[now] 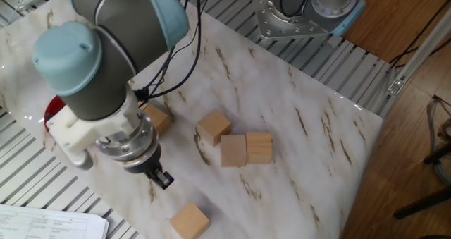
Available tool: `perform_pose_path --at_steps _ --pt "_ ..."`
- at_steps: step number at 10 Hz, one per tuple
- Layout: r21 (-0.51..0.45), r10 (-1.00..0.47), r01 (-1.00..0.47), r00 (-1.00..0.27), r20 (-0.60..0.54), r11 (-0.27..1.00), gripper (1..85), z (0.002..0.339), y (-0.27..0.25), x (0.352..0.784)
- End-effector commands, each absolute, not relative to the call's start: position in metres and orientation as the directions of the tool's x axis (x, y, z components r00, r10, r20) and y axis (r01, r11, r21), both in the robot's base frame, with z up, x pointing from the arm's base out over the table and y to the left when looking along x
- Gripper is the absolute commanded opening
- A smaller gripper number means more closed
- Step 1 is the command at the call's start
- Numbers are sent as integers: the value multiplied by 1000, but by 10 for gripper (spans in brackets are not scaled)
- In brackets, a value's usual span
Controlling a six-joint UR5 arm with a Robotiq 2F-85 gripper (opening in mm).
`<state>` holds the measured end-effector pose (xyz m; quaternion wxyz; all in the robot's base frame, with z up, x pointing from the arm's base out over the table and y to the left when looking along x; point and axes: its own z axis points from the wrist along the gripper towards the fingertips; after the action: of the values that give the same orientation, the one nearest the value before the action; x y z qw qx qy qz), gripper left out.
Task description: Stack the blocks into a pyramid shape
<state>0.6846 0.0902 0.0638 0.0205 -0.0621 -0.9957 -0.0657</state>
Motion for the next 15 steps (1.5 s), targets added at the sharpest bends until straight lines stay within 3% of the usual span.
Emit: perform_pose_path --at_steps 1,4,15 --pt "125 132 137 -990 50 983 13 58 89 701" --pt "81 115 119 -992 51 990 13 54 74 703" --pt "73 86 88 -996 34 993 13 54 67 709"
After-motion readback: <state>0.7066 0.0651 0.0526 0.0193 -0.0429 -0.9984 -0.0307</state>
